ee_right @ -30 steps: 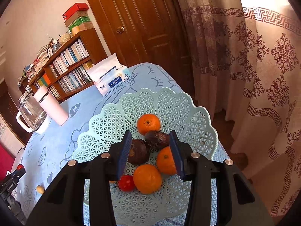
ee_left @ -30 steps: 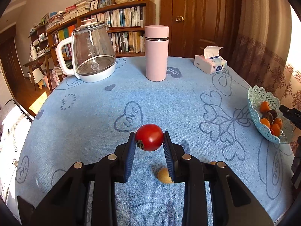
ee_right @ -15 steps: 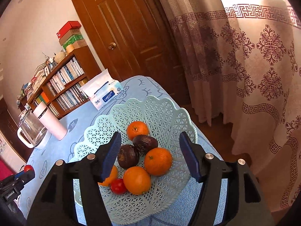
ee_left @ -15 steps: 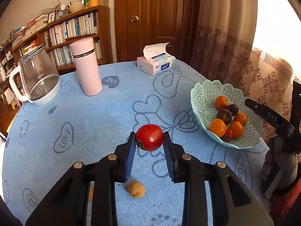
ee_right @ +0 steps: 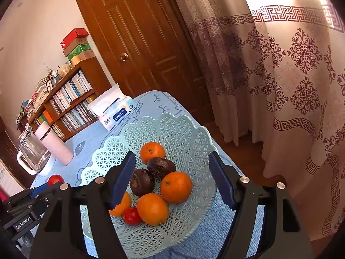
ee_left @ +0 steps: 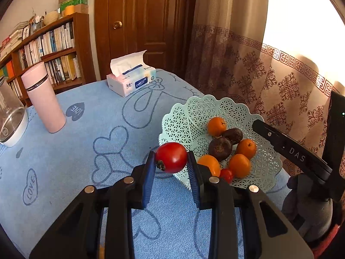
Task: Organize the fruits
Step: 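Carry the red tomato into the green basket and open the left gripper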
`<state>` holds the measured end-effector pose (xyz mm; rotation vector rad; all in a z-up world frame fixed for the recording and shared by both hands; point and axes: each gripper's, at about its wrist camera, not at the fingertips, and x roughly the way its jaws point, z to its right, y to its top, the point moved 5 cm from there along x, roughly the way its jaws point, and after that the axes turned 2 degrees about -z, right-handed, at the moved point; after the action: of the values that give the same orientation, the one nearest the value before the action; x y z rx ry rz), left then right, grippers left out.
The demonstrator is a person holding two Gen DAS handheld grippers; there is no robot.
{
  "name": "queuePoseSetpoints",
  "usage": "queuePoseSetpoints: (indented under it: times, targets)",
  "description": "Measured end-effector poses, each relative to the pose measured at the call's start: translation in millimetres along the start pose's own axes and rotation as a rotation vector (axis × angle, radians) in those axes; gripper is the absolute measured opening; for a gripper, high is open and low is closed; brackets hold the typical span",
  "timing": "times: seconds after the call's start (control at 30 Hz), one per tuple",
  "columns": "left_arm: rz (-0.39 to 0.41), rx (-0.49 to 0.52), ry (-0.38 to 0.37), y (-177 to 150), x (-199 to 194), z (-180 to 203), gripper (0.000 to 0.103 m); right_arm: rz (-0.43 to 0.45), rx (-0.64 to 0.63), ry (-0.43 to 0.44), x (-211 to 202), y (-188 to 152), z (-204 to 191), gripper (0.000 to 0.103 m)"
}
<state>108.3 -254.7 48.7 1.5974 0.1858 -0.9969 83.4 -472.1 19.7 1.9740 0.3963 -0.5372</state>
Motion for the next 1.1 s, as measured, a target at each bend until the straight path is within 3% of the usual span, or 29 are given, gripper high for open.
queuePoseSetpoints:
  times: [0.3, 0.4, 0.57, 0.8, 1.1]
  targets:
    - [-0.028, 0.027, -0.006, 3.6, 24.0, 12.7, 0.032, 0.009, 0.003, 0.006, -0.9, 1.5, 1.1, 0.073]
    - [-0.024, 0.014, 0.004, 3.6, 23.5, 8.5, 0.053, 0.010, 0.002, 0.016, -0.9, 2.1, 0.0, 0.077]
    - [-0.013, -0.016, 0.013, 4.1, 15.7, -2.3, 0.059, 0.011, 0.001, 0.023, -0.7, 2.2, -0.6, 0.080]
    - [0.005, -0.019, 0.068, 1.4, 5.3, -12.4, 0.082, 0.014, -0.003, 0.050, -1.3, 2.6, -3.2, 0.091]
    - [0.014, -0.010, 0.135, -7.7, -6.1, -22.1, 0.083, 0.043, 0.038, 0.041, -6.3, 6.7, 6.0, 0.099]
